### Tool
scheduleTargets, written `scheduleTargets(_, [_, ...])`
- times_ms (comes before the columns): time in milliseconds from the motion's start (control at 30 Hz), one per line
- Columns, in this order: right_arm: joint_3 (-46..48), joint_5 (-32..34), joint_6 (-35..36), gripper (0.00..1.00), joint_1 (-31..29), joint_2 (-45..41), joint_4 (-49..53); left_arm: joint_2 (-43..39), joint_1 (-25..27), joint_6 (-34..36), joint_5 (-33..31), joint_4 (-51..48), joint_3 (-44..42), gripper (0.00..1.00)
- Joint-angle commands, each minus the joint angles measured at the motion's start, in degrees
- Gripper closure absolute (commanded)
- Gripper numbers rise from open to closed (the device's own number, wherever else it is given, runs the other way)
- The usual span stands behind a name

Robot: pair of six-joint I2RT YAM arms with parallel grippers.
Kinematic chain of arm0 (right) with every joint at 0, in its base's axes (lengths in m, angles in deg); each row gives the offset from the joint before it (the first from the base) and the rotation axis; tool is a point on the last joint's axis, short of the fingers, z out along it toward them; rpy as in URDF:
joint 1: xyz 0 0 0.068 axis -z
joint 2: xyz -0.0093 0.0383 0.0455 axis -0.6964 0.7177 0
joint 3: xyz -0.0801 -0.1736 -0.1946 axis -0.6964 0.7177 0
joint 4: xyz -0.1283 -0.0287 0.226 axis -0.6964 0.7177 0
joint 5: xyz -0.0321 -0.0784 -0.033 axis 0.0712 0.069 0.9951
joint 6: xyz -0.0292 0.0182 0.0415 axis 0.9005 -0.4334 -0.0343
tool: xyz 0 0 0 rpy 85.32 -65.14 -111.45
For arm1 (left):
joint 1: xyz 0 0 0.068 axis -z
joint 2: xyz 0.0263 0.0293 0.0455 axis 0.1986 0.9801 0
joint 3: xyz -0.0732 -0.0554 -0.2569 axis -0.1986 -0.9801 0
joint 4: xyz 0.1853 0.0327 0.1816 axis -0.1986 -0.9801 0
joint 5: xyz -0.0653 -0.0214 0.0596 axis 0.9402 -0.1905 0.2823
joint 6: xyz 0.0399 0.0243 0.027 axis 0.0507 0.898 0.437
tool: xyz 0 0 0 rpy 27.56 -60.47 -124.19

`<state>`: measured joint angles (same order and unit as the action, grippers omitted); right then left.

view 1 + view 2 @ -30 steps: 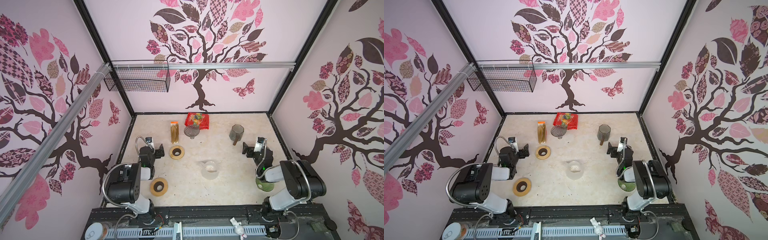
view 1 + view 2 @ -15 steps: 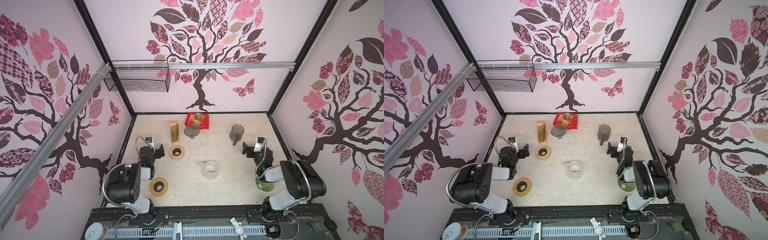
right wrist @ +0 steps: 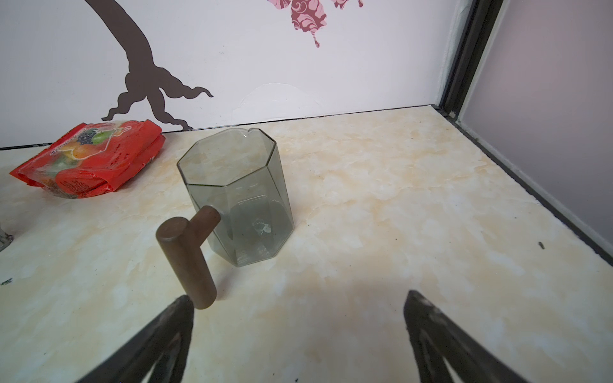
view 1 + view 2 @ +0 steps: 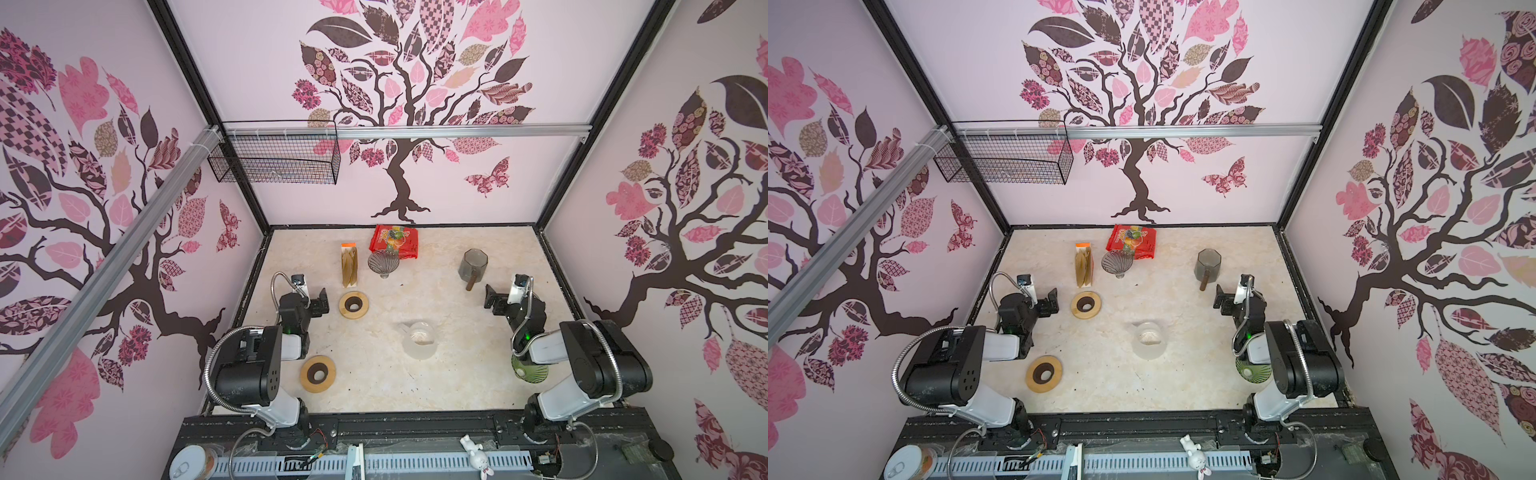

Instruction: Place the coffee filter in the dripper

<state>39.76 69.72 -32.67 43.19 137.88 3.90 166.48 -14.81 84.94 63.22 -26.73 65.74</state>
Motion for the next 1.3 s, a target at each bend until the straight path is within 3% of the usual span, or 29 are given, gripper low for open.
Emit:
scheduleTargets(0, [-0.5,0.1,0.4,0.00,0.0,0.0,-1.2,-0.3,-1.5,-0.6,2.8,2.2,1.0,0.03])
scheduleTargets(67, [-0.2,0.5,0.2,0.00,0.2,0.0,-1.5,-0.5,-3.8,-2.2,6.6,6.8,-1.5,0.03])
scheduleTargets(133, [0.2,0.5,-0.2,0.00,0.5,-0.1,-2.1,-0.2,-4.9,-4.2,5.2,13.2,-4.5,0.03])
scheduleTargets(267, [-0.2,0.6,0.0,0.00,0.5,0.0,-1.6,-2.4,-2.1,-2.7,0.8,7.2,-1.6,0.03])
scheduleTargets(333, [1.4,1.6,-0.2,0.00,0.5,-0.9,-4.5,-12.3,0.4,-1.2,-5.1,-6.4,1.2,0.03])
scheduleTargets(367, [3.3,4.6,-0.4,0.00,-0.1,-2.8,-6.6,-18.9,1.1,-4.5,-7.1,-14.6,3.3,0.03])
scheduleTargets(500, [2.2,11.8,1.1,0.00,-3.9,-16.6,6.7,-32.9,3.0,-19.5,-6.4,-18.7,5.7,0.03])
scheduleTargets(600, [-0.8,15.3,-7.3,0.00,-4.2,-26.3,15.0,-35.8,3.6,-27.3,-4.1,-27.5,12.0,0.03])
scheduleTargets(667, [-2.9,16.3,-11.7,0.00,-4.3,-29.9,18.5,-36.9,3.7,-33.9,-5.1,-40.5,18.5,0.03])
scheduleTargets(733, [-7.2,21.2,-24.5,0.00,-4.4,-32.4,28.7,-37.3,3.6,-37.9,-4.9,-55.4,26.3,0.03])
scheduleTargets(767, [-9.8,21.8,-27.6,0.00,-4.3,-33.2,34.0,-37.2,3.4,-38.1,-3.9,-59.8,28.6,0.03])
scheduleTargets(867, [-13.9,18.1,-32.2,0.00,-4.2,-32.6,35.4,-38.6,1.6,-42.6,-0.2,-66.9,31.5,0.03])
scheduleTargets(933, [-16.5,15.9,-36.7,0.00,-4.1,-31.0,35.7,-41.2,-2.5,-45.6,6.5,-67.7,30.6,0.03])
scheduleTargets(1033, [-19.3,9.8,-36.2,0.00,-2.5,-28.9,32.1,-42.4,-2.9,-44.0,11.7,-70.4,31.6,0.03])
scheduleTargets(1167, [-20.4,6.1,-50.0,0.00,3.8,-25.2,30.2,-40.7,-0.5,-37.5,20.8,-73.3,33.7,0.04])
scheduleTargets(1200, [-22.1,4.5,-51.4,0.00,5.0,-24.2,33.2,-40.4,-0.2,-35.5,23.2,-74.0,33.8,0.04])
scheduleTargets(1267, [-27.6,2.7,-47.3,0.00,5.2,-22.1,42.1,-39.6,1.2,-29.8,24.2,-78.7,35.0,0.03])
